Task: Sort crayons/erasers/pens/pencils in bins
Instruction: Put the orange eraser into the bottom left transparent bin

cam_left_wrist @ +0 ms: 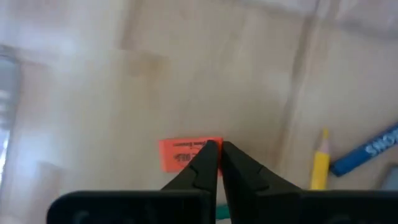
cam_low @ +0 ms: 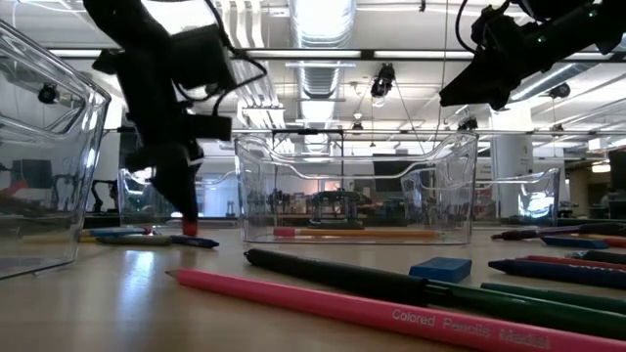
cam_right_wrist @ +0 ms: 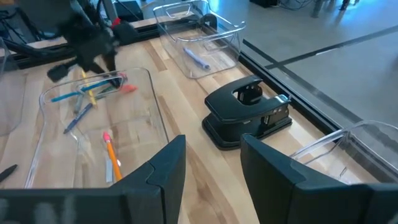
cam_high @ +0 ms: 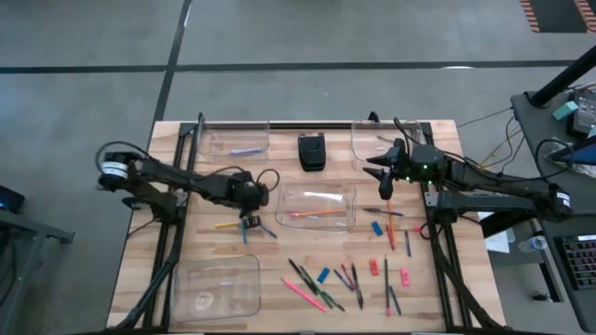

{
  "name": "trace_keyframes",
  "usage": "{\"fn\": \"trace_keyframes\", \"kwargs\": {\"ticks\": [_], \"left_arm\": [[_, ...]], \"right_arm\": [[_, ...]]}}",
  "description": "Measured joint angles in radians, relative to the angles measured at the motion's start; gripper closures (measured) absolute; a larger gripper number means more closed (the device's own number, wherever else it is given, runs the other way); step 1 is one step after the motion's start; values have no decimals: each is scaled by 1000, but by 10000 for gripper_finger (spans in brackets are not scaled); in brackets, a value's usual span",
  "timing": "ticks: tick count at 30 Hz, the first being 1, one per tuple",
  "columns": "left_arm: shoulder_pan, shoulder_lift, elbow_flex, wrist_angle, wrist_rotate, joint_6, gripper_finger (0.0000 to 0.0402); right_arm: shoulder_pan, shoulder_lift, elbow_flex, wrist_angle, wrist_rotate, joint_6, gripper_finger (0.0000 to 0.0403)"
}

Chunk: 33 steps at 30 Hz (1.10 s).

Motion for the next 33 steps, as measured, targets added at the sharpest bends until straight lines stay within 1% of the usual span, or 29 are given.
{"fn": "trace_keyframes", "kwargs": {"ticks": [7, 12, 16, 20, 24, 27, 30, 33], "left_arm": [[-26, -151, 3, -16, 8, 0, 401], [-87, -283, 42, -102, 17, -12, 401], [-180, -391, 89, -118, 96, -33, 401], [-325, -453, 133, -123, 129, -121, 401], [-490, -448, 160, -134, 148, -276, 401], [-597, -405, 162, -136, 148, -428, 401], [-674, -339, 162, -136, 155, -559, 401], [-716, -276, 162, -133, 172, -656, 401]], "right_arm": [[0, 0, 0, -1, 0, 6, 259], [0, 0, -1, -4, -1, 7, 259], [3, 0, -1, -10, -5, 9, 259], [8, 0, -2, -11, -8, 21, 259], [18, 0, -3, -11, -8, 26, 259], [21, 0, -3, -10, -8, 38, 259], [20, 0, -3, -8, -8, 47, 259], [20, 0, -3, -7, -8, 48, 259]]}}
